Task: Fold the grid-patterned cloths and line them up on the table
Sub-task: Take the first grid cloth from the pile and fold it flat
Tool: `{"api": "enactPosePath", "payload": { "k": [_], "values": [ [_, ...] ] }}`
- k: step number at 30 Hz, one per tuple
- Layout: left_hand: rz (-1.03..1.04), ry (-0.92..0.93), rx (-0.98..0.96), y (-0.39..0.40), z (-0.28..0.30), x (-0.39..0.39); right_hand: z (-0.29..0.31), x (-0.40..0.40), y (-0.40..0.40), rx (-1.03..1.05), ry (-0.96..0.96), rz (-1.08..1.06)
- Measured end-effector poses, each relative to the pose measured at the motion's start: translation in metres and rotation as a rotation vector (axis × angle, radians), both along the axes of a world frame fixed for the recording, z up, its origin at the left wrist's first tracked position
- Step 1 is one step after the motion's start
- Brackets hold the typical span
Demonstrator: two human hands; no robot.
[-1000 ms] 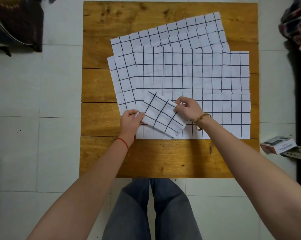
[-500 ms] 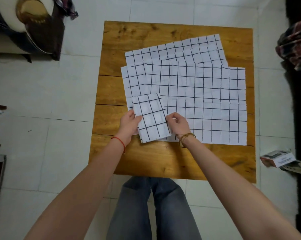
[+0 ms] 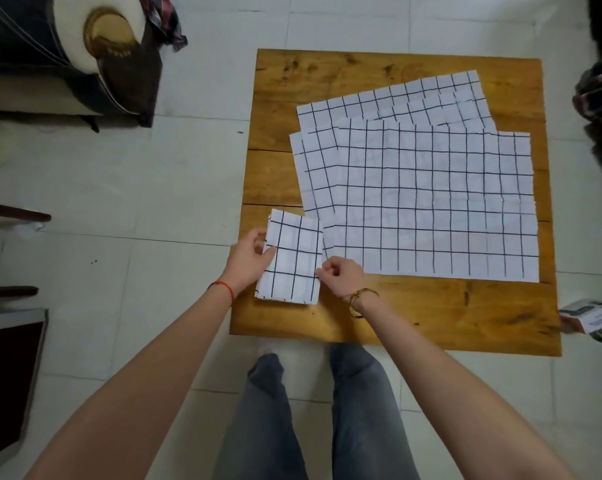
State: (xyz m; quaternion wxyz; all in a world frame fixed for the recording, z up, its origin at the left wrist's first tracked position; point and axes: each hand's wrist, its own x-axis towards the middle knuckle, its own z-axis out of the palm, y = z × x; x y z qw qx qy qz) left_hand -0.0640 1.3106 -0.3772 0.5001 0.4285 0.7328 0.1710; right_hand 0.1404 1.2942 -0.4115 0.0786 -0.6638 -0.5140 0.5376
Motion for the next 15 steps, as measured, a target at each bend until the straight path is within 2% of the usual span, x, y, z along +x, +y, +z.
{"api": "enactPosePath", "payload": {
  "k": [5,15],
  "values": [
    [0.016,-0.048,-0.057,-0.027,-0.020,-0.032,-0.012,-0.038,-0.035,-0.016,-0.079,-0.073],
    [-0.005,-0.082,0.006,-0.083,-0.050,-0.065,-0.033,-0.079,-0.072,-0.007,-0.199,-0.148]
  ]
}}
